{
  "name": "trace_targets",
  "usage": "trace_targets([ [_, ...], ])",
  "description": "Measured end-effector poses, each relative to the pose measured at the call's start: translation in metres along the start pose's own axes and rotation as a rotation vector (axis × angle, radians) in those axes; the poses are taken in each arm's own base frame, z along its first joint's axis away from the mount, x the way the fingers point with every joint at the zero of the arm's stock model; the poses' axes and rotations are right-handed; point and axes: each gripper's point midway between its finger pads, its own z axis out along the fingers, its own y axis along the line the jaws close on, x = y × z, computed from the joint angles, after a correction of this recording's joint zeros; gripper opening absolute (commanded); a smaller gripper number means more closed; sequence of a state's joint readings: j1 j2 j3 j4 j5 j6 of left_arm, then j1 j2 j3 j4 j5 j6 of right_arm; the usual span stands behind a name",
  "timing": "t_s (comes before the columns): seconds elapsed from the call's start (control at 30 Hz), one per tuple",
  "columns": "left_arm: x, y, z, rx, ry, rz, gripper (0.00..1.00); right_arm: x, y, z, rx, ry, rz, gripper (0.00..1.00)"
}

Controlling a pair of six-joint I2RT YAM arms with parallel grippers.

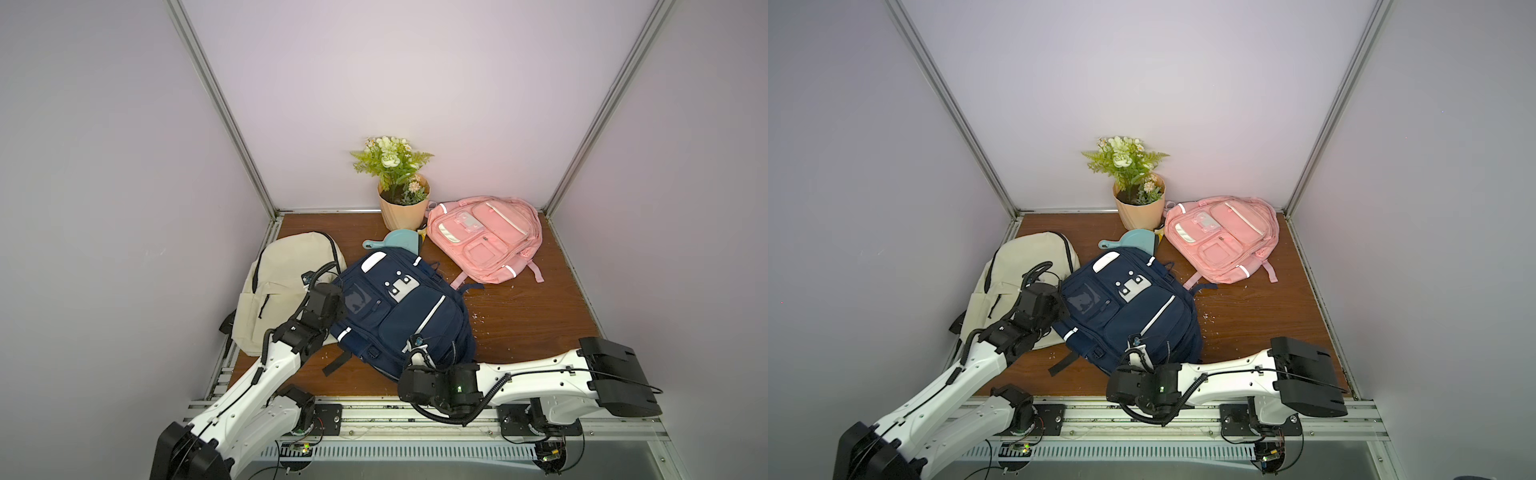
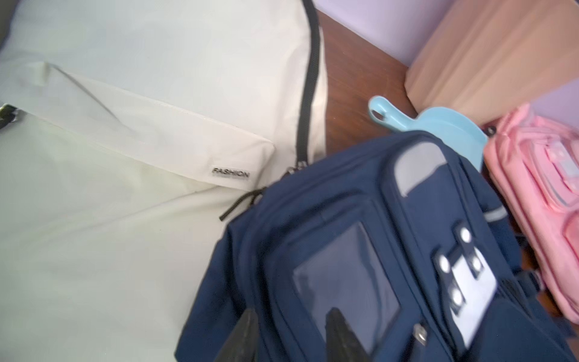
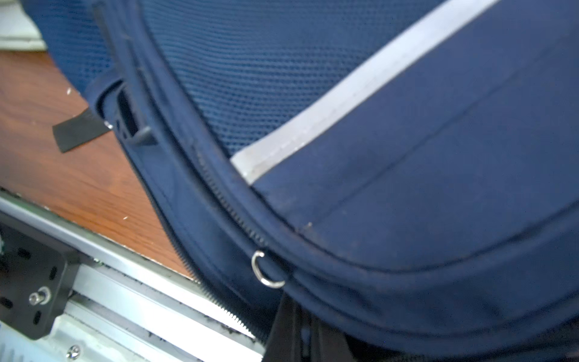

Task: Zip up the backpack
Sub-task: Zip the zipper on the backpack.

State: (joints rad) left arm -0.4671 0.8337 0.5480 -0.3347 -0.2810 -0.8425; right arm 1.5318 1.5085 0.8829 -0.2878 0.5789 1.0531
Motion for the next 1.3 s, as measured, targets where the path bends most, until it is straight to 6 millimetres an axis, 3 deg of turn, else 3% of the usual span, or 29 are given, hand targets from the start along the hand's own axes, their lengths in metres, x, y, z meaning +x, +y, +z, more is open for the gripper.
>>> trace_targets([
  [0.13, 0.037, -0.003, -0.014, 0.127, 0.064, -0.064, 0.67, -0.004, 0.011, 0.002, -0.020, -0.011, -0.051, 0.00],
  [0.27, 0.081, 0.002, -0.015, 0.199, 0.173, -0.113, 0.70, -0.003, 0.020, 0.008, -0.027, -0.013, -0.092, 0.00],
  [0.4, 0.104, -0.013, -0.021, 0.285, 0.247, -0.130, 0.70, 0.000, 0.025, 0.014, -0.030, -0.006, -0.123, 0.00],
  [0.53, 0.111, -0.029, -0.025, 0.337, 0.280, -0.143, 0.62, 0.002, 0.030, 0.018, -0.033, -0.005, -0.143, 0.00],
  [0.73, 0.126, -0.025, -0.014, 0.314, 0.311, -0.167, 0.49, 0.001, 0.032, 0.019, -0.037, -0.007, -0.155, 0.00],
  [0.93, 0.126, -0.026, -0.009, 0.297, 0.306, -0.179, 0.24, 0.000, 0.032, 0.019, -0.039, -0.009, -0.157, 0.00],
  [1.03, 0.120, -0.028, -0.008, 0.279, 0.294, -0.176, 0.12, -0.001, 0.032, 0.017, -0.042, -0.014, -0.151, 0.00],
  [1.2, 0.104, -0.037, -0.014, 0.251, 0.272, -0.138, 0.00, -0.011, 0.024, 0.004, -0.061, -0.052, -0.106, 0.00],
  [1.3, 0.091, -0.047, -0.019, 0.253, 0.255, -0.111, 0.00, -0.021, 0.013, -0.011, -0.073, -0.088, -0.058, 0.00],
])
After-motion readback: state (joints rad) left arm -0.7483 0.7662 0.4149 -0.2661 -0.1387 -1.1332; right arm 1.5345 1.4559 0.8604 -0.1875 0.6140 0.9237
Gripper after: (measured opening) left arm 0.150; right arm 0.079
